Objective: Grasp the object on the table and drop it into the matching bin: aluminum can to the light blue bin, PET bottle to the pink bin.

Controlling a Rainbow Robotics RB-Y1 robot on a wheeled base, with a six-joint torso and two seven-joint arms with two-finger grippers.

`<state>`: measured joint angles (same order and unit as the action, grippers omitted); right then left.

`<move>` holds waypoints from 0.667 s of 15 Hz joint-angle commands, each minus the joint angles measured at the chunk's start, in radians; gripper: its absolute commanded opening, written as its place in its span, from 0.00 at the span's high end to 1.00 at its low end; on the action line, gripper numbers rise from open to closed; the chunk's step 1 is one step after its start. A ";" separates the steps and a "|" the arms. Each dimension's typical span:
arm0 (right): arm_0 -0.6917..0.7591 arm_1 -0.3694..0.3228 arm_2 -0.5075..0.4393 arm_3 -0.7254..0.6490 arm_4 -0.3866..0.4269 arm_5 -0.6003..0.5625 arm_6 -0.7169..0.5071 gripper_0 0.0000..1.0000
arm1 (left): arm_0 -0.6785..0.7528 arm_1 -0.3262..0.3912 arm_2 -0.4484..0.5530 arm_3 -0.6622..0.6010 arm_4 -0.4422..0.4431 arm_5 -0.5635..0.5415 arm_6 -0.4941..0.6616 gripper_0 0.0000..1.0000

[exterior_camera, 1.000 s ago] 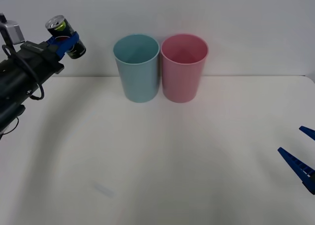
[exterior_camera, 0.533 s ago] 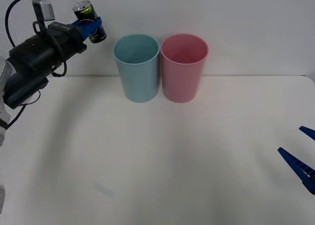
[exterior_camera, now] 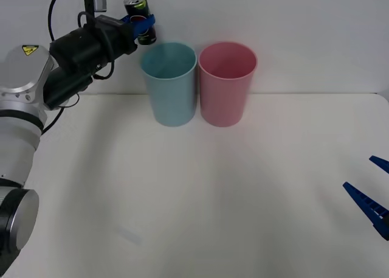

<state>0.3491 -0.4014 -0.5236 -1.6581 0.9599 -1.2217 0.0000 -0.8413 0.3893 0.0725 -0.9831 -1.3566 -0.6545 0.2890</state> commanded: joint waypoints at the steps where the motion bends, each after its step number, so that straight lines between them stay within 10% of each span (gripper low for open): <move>1: 0.000 0.000 0.000 0.000 0.000 0.000 0.000 0.00 | -0.022 -0.041 0.023 0.009 -0.064 0.012 0.009 1.00; 7: 0.000 0.000 0.000 0.000 0.000 0.000 0.000 0.00 | -0.027 -0.058 0.024 0.009 -0.093 0.021 0.012 0.97; 8: 0.000 0.000 0.000 0.000 0.000 0.000 0.000 0.00 | -0.027 -0.060 0.024 0.009 -0.093 0.021 0.010 0.84; 10: 0.000 0.000 0.000 0.000 0.000 0.000 0.000 0.00 | -0.027 -0.058 0.023 0.009 -0.091 0.021 0.007 0.00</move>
<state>0.3491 -0.4014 -0.5236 -1.6581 0.9599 -1.2217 0.0000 -0.8682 0.3310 0.0962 -0.9740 -1.4496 -0.6336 0.2980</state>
